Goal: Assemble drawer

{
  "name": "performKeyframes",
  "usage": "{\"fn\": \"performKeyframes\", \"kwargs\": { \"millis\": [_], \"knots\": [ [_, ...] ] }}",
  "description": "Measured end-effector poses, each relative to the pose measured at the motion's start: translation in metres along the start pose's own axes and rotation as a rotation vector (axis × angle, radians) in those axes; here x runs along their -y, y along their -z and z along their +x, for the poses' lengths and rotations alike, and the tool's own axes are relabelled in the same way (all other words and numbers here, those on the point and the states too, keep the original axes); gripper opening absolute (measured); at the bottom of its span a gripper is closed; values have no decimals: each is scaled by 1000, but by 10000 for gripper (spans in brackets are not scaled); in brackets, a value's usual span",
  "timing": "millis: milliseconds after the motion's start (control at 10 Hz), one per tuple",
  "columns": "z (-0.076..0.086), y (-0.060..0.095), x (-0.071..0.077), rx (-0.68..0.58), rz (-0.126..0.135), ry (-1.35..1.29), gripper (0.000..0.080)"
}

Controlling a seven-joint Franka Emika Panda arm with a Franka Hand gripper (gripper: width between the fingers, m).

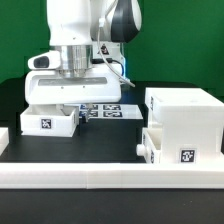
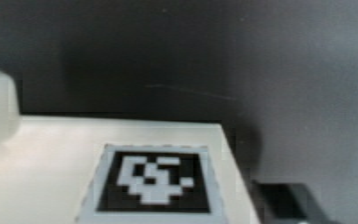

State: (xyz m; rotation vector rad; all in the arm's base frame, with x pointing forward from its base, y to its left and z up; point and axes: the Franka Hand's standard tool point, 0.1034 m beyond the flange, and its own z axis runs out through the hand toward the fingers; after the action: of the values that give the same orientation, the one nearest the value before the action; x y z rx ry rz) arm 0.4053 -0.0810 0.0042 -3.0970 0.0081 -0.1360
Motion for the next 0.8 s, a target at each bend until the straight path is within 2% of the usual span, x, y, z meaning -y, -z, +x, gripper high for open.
{"fn": "performKeyframes", "kwargs": {
  "millis": [100,200,500,800],
  "knots": [
    [0,0,0,0,0,0,230],
    [1,0,0,-1,0,1,56],
    [5,2,7,-4,1,14,41],
    [34,21,33,1,16,58,41]
  ]
}}
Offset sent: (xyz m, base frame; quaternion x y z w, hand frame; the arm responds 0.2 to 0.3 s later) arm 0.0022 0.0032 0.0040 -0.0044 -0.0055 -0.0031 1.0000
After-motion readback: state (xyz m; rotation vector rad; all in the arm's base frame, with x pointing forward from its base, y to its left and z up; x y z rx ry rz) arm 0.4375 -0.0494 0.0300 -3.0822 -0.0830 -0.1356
